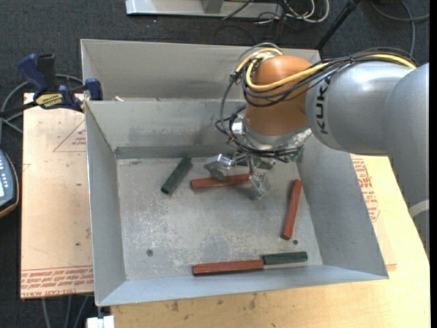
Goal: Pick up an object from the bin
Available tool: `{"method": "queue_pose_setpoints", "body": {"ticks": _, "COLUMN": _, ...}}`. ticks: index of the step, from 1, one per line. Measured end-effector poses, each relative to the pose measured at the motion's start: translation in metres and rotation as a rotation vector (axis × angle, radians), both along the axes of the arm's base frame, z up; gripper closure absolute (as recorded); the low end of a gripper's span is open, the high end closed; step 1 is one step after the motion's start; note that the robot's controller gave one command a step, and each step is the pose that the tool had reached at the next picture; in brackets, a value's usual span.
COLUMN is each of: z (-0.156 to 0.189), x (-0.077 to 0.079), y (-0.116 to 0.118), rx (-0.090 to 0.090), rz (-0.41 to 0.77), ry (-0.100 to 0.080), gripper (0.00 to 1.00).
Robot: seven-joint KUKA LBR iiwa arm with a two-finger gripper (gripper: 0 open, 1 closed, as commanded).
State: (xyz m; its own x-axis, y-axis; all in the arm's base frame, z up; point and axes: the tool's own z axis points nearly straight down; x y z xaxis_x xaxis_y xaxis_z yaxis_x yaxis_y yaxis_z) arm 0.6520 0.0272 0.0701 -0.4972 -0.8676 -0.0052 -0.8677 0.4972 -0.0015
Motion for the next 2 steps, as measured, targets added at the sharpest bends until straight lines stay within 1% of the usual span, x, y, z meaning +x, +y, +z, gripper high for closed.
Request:
{"method": "queue_pose_setpoints", "body": {"ticks": 1, "z": 0.003, "x": 0.001, "y": -0.001, "rx": -0.001, "rz": -0.001, "ry": 0.001, "gripper": 1.0}}
{"method": "queue_pose_setpoints", "body": {"ticks": 2, "z": 0.144, "x": 0.005, "y": 0.008, "rx": -0.001, "rz": -0.015, "ry": -0.009, "gripper": 1.0}}
